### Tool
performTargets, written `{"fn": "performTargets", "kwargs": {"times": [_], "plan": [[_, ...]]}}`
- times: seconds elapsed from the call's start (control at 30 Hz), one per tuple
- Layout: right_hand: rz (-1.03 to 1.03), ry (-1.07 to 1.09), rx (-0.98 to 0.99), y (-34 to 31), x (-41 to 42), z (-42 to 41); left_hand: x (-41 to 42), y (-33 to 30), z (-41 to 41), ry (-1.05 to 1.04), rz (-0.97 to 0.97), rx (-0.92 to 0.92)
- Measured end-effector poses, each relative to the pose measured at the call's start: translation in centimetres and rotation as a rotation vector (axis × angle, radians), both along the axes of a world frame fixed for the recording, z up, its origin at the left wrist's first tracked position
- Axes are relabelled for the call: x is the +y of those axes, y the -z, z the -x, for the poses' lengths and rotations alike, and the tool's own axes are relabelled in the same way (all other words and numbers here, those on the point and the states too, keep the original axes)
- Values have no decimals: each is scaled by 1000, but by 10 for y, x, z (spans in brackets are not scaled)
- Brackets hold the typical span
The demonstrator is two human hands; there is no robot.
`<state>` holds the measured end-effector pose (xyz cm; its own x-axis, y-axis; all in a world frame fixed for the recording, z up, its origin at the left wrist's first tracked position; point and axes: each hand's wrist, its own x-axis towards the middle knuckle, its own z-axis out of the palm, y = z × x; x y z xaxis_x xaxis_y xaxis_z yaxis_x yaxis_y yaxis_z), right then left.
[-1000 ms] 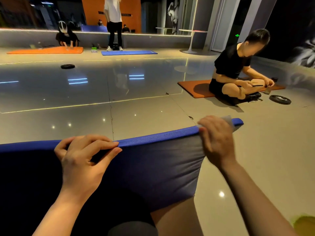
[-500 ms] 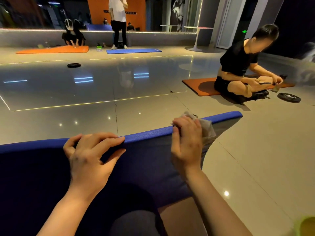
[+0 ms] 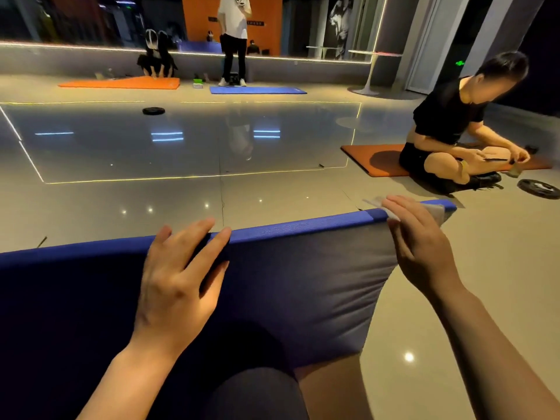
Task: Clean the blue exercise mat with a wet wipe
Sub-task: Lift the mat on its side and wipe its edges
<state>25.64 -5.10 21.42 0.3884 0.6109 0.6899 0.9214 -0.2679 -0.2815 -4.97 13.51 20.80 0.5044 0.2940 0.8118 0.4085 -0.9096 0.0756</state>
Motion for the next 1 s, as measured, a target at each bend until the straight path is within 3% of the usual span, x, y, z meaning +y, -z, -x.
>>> {"fn": "performTargets", "kwargs": {"times": [0.27, 0.5, 0.77, 0.87, 1.0], "plan": [[-175, -186, -96, 8, 107, 121, 19, 4, 63, -468, 58, 14], [-101, -317, -45, 2, 164, 246, 32, 15, 124, -600, 110, 11], [70, -561, -257, -10, 196, 354, 55, 9, 198, -681, 155, -38], [120, -576, -369, -16, 205, 364, 57, 11, 232, -690, 145, -44], [71, -591, -407, -20, 211, 350, 68, 14, 296, -915, 255, -8]]}}
